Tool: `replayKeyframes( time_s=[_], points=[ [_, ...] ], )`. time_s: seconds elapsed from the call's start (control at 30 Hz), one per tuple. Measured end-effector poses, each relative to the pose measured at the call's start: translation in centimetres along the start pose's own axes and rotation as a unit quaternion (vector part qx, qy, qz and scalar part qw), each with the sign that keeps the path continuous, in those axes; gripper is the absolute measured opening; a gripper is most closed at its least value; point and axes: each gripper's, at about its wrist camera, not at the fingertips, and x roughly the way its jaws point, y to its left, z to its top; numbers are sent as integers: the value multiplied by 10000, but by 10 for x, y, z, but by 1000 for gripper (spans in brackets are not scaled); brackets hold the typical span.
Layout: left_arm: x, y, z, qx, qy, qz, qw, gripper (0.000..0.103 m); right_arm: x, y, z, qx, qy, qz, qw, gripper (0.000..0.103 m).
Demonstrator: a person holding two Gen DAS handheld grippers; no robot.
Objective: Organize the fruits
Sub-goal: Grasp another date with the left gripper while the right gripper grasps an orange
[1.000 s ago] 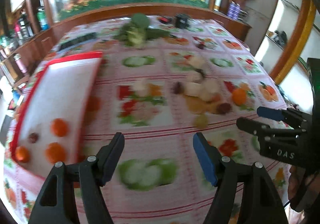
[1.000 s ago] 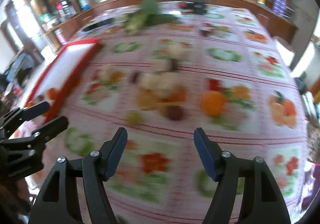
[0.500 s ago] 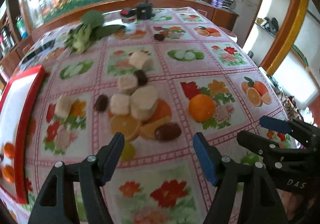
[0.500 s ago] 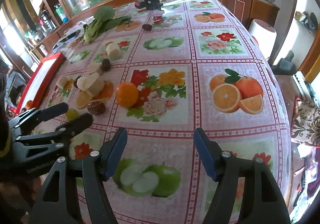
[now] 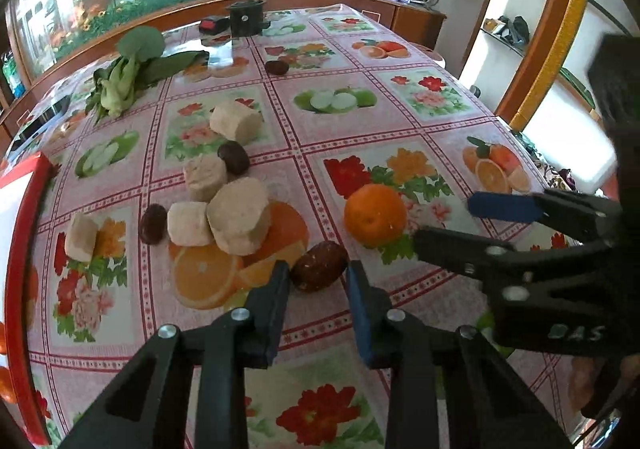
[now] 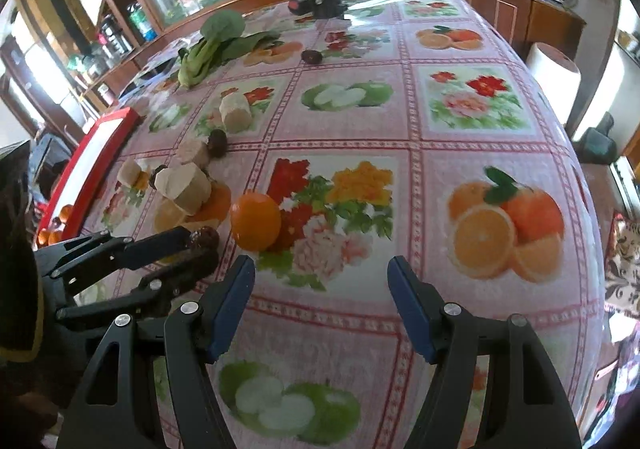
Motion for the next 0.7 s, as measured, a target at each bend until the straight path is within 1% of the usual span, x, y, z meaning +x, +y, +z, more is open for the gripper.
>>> replayKeyframes(
  time_s=[0.17,0.23,0.27,0.3,0.33,0.37,0.4,0.47,0.5,0.57,0.63,0.7],
  points=[
    [0,2,2,-61,62,-68,9999,33,18,13,13,-224,116,225,9994,69],
    [-1,2,1,-24,92,-94,9999,33,22,19,16,-376,90,260,9989,69],
    [-2,2,0,-7,97,-91,9999,33,24,22,17,-450,78,266,9986,66],
    [-1,2,1,10,104,-102,9999,33,25,24,17,-533,61,266,9982,61],
    [-1,2,1,14,119,-123,9999,33,25,24,18,-571,61,325,9978,44],
    [-1,2,1,6,131,-147,9998,33,24,24,18,-572,87,489,9971,33],
    [-1,2,1,-6,145,-173,9997,33,23,23,17,-552,99,521,9971,33],
    [0,0,2,-6,183,-245,9995,34,18,22,15,-613,39,325,9976,32],
    [0,-1,2,2,197,-268,9994,35,14,19,14,-578,-7,306,9979,32],
    [1,-5,1,54,237,-333,9992,36,4,8,11,-446,-97,392,9982,32],
    [3,-9,0,177,262,-302,9990,36,-5,0,7,-473,-219,275,9983,32],
    [6,-13,1,265,257,-254,9990,36,-10,-8,3,-481,-242,175,9984,32]
  ],
)
